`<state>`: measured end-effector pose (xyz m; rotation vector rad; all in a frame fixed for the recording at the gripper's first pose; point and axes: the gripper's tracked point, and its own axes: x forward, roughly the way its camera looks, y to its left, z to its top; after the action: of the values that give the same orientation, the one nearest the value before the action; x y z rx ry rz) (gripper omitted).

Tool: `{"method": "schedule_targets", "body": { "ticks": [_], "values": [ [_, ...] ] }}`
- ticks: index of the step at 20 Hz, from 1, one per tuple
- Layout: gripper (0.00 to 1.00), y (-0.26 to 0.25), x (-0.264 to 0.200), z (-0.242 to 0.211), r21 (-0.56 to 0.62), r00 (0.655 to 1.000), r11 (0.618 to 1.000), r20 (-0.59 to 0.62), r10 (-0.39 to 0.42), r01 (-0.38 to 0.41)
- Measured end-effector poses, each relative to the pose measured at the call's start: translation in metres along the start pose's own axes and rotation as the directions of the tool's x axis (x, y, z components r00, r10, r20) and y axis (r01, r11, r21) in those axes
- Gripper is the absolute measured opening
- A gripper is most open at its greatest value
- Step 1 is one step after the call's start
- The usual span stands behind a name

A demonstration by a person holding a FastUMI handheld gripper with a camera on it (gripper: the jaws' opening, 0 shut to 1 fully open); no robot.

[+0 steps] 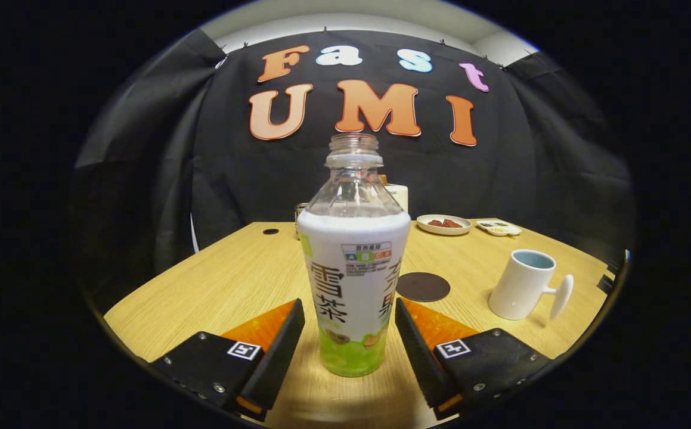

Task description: Take the bottle from table, then pour the juice into the cup, finally place the bottle on the coaster

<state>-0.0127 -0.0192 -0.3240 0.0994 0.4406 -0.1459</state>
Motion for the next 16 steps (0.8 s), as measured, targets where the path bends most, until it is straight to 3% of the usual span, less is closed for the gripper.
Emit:
{"method": "schedule_targets", "body": {
  "ticks": [6,9,16],
  "values": [
    [0.65,0.01,0.006,0.007,0.01,0.999,0.999,0.001,0.052,-0.052],
    [0.62,0.016,0.009,0.011,0.034,0.996,0.996,-0.018,0.089,-0.088],
    [0.6,0.028,0.016,0.043,0.291,0.984,0.94,0.032,0.178,-0.179]
  ]
}}
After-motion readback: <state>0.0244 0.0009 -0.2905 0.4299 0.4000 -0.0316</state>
